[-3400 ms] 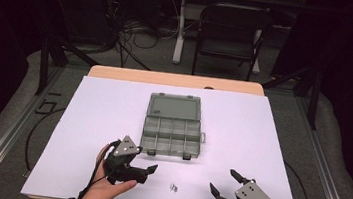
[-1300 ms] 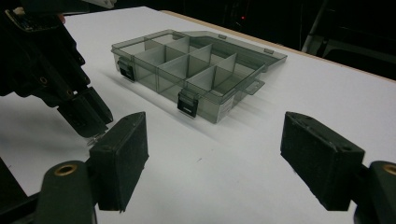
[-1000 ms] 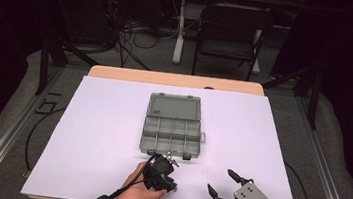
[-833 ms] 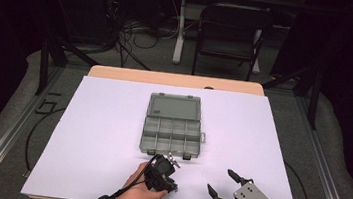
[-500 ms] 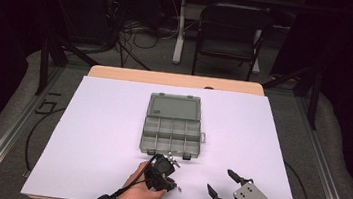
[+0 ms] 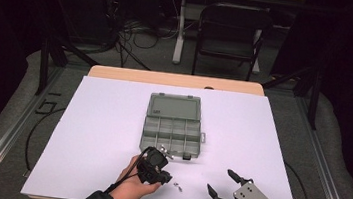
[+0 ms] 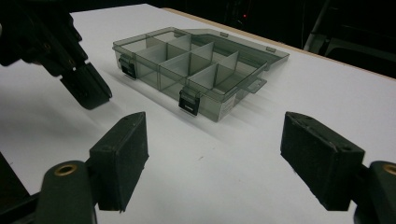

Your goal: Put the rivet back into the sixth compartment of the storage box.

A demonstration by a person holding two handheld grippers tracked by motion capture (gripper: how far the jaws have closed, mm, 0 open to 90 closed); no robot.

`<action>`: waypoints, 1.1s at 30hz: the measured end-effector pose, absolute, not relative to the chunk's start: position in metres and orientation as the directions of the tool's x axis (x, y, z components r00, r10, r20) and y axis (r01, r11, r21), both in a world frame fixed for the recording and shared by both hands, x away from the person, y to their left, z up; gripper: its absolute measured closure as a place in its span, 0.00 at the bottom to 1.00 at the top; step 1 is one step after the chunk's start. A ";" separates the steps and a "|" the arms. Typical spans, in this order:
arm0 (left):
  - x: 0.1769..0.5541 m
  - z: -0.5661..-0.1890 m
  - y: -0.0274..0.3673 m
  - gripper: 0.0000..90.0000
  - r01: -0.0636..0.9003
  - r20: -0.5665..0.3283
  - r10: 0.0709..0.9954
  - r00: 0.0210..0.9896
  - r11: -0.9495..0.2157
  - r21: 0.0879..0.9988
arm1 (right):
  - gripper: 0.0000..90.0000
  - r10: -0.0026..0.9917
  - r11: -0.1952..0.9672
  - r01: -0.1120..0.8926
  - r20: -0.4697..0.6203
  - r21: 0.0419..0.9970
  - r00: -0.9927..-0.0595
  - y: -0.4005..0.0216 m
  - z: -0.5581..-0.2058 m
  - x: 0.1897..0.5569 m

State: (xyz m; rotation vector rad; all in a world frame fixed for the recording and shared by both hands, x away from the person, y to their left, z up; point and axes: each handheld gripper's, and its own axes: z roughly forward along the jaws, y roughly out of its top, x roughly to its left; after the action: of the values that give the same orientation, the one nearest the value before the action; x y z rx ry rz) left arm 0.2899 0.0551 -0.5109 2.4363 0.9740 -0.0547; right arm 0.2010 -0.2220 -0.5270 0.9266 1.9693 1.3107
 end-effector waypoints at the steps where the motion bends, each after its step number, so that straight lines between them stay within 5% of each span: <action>1: 0.290 -0.506 0.059 0.92 0.656 -0.216 0.641 0.737 -0.601 0.456 | 0.25 0.807 0.269 0.223 -0.093 0.937 -0.584 -0.222 -0.527 0.201; 33: 0.318 -0.450 0.096 0.92 0.691 -0.226 0.743 0.630 -0.403 0.600 | 0.25 0.809 0.275 0.229 -0.096 0.934 -0.580 -0.222 -0.528 0.202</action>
State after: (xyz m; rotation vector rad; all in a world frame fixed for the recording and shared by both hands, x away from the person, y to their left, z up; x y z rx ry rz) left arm 0.3182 0.0958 -0.4505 2.1789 1.1159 0.1007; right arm 0.2020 -0.2218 -0.5277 0.9309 1.9715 1.3035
